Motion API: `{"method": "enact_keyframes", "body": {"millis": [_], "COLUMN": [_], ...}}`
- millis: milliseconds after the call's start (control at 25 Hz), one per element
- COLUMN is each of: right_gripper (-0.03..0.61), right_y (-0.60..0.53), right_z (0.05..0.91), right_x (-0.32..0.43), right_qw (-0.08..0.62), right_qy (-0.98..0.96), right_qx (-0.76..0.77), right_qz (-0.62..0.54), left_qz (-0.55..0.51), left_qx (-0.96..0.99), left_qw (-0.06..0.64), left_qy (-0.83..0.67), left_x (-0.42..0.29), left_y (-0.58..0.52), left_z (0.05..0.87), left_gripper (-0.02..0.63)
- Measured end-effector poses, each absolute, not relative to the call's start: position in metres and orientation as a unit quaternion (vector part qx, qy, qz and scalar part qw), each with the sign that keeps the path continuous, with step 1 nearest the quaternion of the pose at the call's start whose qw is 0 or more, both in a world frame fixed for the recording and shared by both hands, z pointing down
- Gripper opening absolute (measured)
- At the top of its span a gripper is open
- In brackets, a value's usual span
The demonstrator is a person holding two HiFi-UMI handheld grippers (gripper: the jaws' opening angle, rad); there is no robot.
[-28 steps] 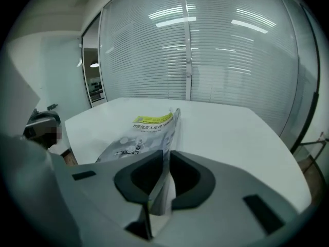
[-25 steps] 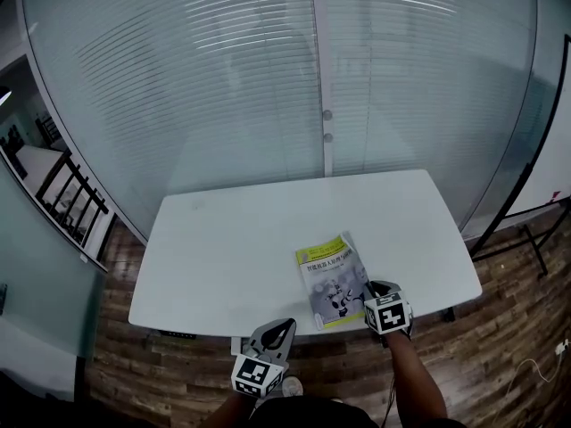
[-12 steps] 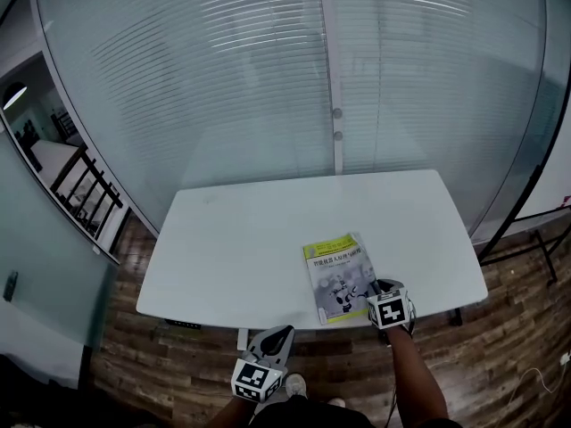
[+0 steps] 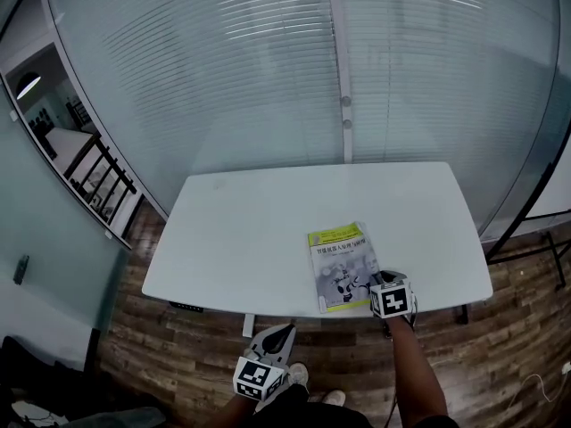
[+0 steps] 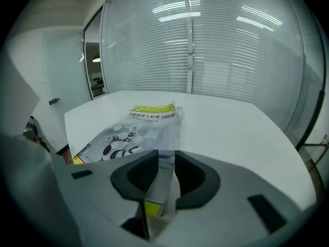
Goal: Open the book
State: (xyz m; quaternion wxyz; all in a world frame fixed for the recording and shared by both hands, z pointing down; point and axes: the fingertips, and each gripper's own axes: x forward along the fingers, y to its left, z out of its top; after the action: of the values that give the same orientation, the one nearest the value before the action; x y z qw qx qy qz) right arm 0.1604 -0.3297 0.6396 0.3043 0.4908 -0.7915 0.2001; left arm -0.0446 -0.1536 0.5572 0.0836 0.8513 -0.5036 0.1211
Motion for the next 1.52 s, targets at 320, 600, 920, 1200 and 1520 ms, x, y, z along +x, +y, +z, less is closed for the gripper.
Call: {"method": "enact_keyframes", "body": {"millis": [320, 600, 920, 1200, 1520], "right_gripper": [0.043, 0.011, 0.009, 0.009, 0.009], "right_y": [-0.325, -0.323, -0.31, -0.289, -0.261], "right_z": [0.629, 0.608, 0.566, 0.538, 0.518], "right_x": [0.145, 0.139, 0.116, 0.07, 0.024], "right_qw": [0.339, 0.331, 0.308, 0.338, 0.39], "right_qy": [-0.798, -0.802, -0.815, -0.813, -0.79], "right_qx": [0.493, 0.495, 0.491, 0.47, 0.446], "right_qz": [0.071, 0.04, 0.006, -0.066, -0.156], "left_qz": [0.112, 0.09, 0.084, 0.079, 0.072], "left_qx": [0.857, 0.866, 0.859, 0.855, 0.857], "left_qw": [0.095, 0.097, 0.101, 0.108, 0.104], "left_qy": [-0.493, -0.482, -0.495, -0.502, -0.499], "left_x": [-0.026, -0.018, -0.052, -0.089, -0.127], "left_y": [-0.155, -0.175, -0.18, -0.178, -0.172], "left_z": [0.57, 0.565, 0.558, 0.56, 0.561], "left_gripper": [0.014, 0.014, 0.014, 0.014, 0.014]}}
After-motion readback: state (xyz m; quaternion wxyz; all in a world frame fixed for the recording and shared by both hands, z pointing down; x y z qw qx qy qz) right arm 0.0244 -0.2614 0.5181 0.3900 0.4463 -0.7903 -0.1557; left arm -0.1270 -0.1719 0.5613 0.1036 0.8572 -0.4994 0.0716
